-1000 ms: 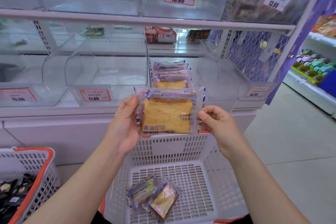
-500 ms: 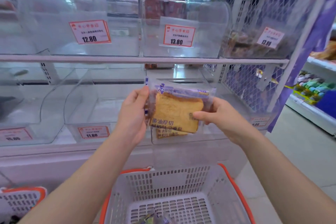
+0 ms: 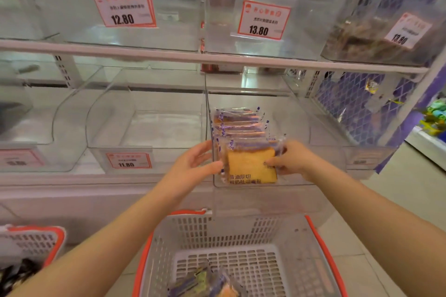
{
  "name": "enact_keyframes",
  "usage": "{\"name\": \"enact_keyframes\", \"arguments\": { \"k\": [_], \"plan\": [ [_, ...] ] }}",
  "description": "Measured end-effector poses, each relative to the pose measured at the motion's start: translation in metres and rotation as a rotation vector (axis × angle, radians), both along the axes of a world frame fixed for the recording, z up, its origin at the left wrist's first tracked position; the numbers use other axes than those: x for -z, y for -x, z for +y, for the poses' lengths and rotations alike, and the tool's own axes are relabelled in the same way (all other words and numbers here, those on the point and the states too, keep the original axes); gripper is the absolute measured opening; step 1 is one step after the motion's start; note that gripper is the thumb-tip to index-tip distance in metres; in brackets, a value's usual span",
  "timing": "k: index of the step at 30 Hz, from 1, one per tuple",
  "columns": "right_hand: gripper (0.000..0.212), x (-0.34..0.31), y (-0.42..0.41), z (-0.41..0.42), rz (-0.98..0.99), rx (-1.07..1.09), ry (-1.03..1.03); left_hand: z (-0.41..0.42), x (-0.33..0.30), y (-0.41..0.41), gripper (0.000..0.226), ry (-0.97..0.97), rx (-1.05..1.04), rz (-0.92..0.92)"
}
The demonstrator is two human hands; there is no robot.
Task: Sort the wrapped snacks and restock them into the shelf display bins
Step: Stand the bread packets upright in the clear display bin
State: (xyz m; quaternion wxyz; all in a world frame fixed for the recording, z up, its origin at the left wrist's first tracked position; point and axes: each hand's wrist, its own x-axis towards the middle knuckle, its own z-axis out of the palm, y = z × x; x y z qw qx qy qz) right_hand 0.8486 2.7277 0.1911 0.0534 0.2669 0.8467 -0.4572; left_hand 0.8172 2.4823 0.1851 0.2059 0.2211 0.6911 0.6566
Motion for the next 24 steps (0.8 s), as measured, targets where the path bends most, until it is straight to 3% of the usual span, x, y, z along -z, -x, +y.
{"name": "enact_keyframes", "arguments": {
  "k": [3,6,12,15,17,19,22,24],
  "plan": [
    [0.024,0.001,0.013,-0.006,-0.083,-0.025,-0.102,-0.003,0.002,0.001,0.077,0.014,0.061,0.01],
    [0.012,0.0,0.021,-0.013,-0.15,-0.043,-0.01,-0.002,0.005,0.004,0.071,0.032,0.034,0.04],
    [0.013,-0.003,0.015,-0.023,-0.135,-0.011,0.166,-0.002,0.007,0.006,0.066,0.061,0.024,0.062],
    [0.024,-0.017,0.003,-0.021,-0.154,0.019,-0.033,-0.002,0.007,0.002,0.058,0.057,-0.003,0.055],
    [0.042,-0.023,-0.004,-0.022,-0.035,0.041,-0.194,-0.004,0.009,-0.003,0.05,0.038,-0.029,0.034],
    [0.05,-0.026,-0.019,-0.032,0.224,0.048,-0.229,-0.008,0.014,-0.007,0.039,-0.03,-0.041,-0.086],
    [0.016,-0.029,-0.056,-0.052,0.618,-0.107,-0.243,-0.015,0.027,-0.01,0.03,-0.159,-0.124,-0.378],
    [0.014,-0.022,-0.08,-0.065,0.666,-0.253,-0.195,-0.019,0.041,-0.014,0.019,-0.087,-0.209,-0.448]
  ]
}}
